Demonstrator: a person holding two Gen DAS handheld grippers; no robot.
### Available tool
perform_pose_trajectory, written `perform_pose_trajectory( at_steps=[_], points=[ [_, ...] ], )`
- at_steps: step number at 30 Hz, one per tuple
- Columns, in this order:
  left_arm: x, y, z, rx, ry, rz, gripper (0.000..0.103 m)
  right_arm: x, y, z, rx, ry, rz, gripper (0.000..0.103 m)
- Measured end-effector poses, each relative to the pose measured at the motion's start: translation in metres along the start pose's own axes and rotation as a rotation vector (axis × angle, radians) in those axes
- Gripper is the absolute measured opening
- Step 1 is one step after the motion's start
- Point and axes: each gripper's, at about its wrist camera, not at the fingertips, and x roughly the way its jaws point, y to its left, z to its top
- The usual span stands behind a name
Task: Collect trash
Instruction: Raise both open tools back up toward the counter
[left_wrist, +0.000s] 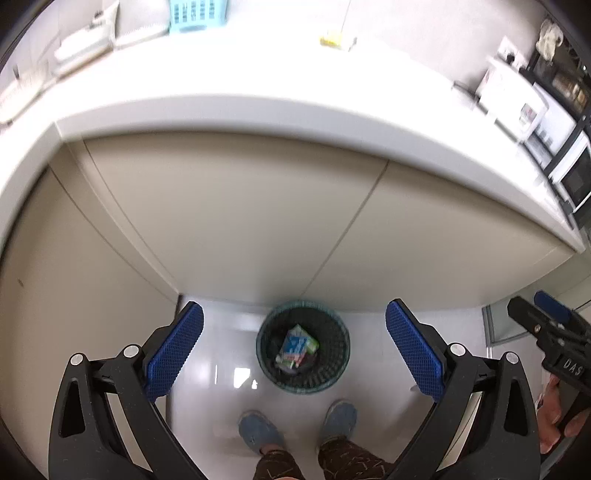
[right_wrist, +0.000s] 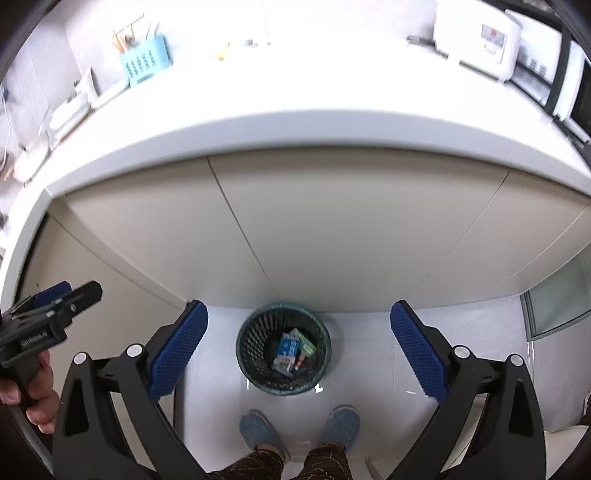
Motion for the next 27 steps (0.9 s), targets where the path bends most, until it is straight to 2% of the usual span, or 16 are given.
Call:
perform_pose_trajectory(
  at_steps=[9, 15, 21, 27],
  points=[
    [-0.062, -0.007, 0.071, -0.019, -0.071, -0.004, 0.097, -0.073, 0.015, 0.061, -0.014, -0.081, -0.027, 0.095],
    [-0.091, -0.015, 0.106, 0.006, -0.126, -0.016, 0.097, -0.1, 0.02, 0.094, -0.014, -0.118, -0.049, 0.095],
    [-0.105, -0.024, 0.144, 0.01, -0.115, -0.013, 0.097, -0.119, 0.022, 0.126, -0.028, -0.158, -0.035, 0.095],
    [-0.095, -0.039, 0.171, 0.01, -0.103, 0.0, 0.097, -0.121, 0.015, 0.17, -0.044, -0.206, -0.023, 0.095]
  ],
)
